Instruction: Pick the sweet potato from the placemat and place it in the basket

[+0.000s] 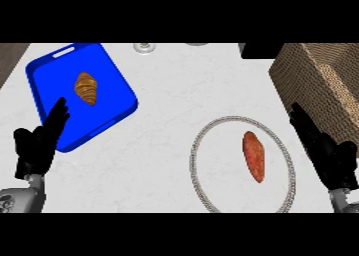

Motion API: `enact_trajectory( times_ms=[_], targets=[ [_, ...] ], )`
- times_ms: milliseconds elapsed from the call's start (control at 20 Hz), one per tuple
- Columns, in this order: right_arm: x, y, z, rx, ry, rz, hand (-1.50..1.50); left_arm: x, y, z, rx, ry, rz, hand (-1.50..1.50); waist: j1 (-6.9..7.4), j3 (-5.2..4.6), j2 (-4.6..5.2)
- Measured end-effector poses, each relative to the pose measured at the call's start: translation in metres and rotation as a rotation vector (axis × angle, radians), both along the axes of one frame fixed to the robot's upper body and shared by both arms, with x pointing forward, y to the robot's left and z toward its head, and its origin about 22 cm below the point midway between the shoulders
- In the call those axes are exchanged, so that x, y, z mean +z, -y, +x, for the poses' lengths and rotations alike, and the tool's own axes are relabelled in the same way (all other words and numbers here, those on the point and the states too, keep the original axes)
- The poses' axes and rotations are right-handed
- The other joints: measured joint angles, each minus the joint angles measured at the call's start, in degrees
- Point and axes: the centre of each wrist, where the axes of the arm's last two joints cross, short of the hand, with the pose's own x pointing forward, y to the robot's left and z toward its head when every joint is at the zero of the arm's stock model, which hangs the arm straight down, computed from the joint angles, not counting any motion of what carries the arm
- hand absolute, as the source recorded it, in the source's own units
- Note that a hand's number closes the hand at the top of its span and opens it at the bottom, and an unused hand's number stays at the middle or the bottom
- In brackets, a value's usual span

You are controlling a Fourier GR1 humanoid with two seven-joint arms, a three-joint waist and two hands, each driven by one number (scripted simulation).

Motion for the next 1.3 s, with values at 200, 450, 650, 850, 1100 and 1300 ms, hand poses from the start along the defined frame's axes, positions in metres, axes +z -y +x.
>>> enact_trajectory(
  times_ms=[200,450,650,850,1100,1300],
  targets=[
    [0.03,-0.006,0.031,0.122,0.155,0.165,1.5,0.013,0.004,0.011,-0.023,0.03,-0.014,0.0,2.04,0.26,1.74],
    [0.079,-0.028,0.051,0.518,0.427,0.192,-1.5,0.018,0.012,0.019,-0.064,0.016,-0.054,0.0,4.73,0.43,2.65],
    [0.068,-0.055,0.046,0.762,0.592,0.122,-1.5,0.02,0.007,0.022,-0.057,-0.017,-0.086,0.0,3.91,0.29,2.68],
    [0.056,-0.084,0.036,0.808,0.674,0.098,-1.5,0.032,-0.004,0.025,-0.037,-0.029,-0.097,0.0,2.51,0.16,2.43],
    [0.105,-0.089,0.033,0.829,0.583,-0.036,-1.5,0.032,-0.009,0.023,-0.019,-0.041,-0.101,0.0,1.52,0.01,2.15],
    [0.149,-0.077,0.04,0.806,0.508,-0.314,-1.5,0.033,-0.007,0.023,-0.018,-0.049,-0.102,0.0,1.26,-0.12,1.89]
  ],
)
